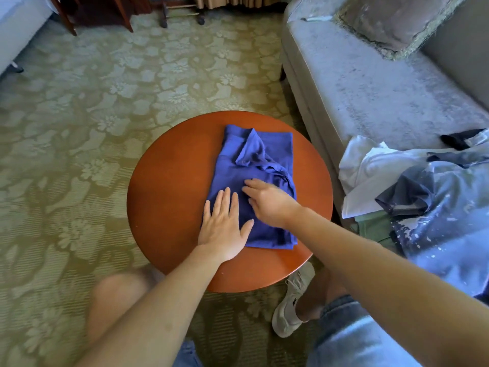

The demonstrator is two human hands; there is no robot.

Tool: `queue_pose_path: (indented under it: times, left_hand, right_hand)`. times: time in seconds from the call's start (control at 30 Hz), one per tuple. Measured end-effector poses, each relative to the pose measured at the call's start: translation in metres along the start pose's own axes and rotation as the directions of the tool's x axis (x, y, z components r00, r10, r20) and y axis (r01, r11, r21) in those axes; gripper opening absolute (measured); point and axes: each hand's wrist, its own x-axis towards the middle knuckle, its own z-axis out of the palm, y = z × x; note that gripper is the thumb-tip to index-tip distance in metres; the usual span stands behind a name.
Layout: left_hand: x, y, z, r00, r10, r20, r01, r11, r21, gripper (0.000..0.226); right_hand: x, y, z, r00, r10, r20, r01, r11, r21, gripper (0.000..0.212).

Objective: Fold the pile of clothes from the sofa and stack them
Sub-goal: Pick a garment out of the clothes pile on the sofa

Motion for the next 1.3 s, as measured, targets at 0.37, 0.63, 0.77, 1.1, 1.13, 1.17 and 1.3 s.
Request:
queue_pose_path:
  times: [0.37, 0.63, 0.77, 1.1, 1.13, 1.17, 1.3]
  left_hand:
    - [0.03, -0.093, -0.028, 0.998, 0.067, -0.01, -0.065, 0.988, 0.139, 0.097]
    - [0.015, -0.093, -0.053, 0.827, -0.562, -0.006, 0.533, 0.787, -0.312, 0.085]
    - [0.016, -0.064, -0.056, 0.789, -0.597, 0.145, 0.569, 0.621, -0.54, 0.095]
    - [0.026, -0.064, -0.057, 0.9, -0.403, 0.165, 0.415, 0.683, -0.601, 0.09]
    - [0.026, -0.063, -0.056, 0.91, -0.38, 0.167, 0.398, 0.684, -0.612, 0.087]
    - [0.026, -0.064, -0.054, 0.916, -0.365, 0.167, 0.385, 0.681, -0.622, 0.085]
    - [0.021, -0.069, -0.05, 0.938, -0.32, 0.135, 0.328, 0.692, -0.643, 0.072]
  right_hand:
    - [0.009, 0.058, -0.021, 0.946, 0.318, -0.063, -0.323, 0.91, -0.26, 0.053]
    - [-0.012, 0.027, -0.017, 0.733, 0.64, -0.229, -0.656, 0.754, 0.007, 0.047]
    - [-0.015, 0.033, -0.021, 0.562, 0.824, -0.075, -0.771, 0.554, 0.315, 0.094]
    - [-0.004, 0.037, -0.038, 0.59, 0.799, 0.116, -0.707, 0.442, 0.552, 0.108]
    - [-0.005, 0.037, -0.038, 0.602, 0.791, 0.11, -0.694, 0.45, 0.562, 0.107]
    - [-0.006, 0.037, -0.037, 0.613, 0.784, 0.099, -0.681, 0.46, 0.57, 0.106]
    - [-0.01, 0.038, -0.033, 0.667, 0.744, 0.026, -0.63, 0.545, 0.553, 0.095]
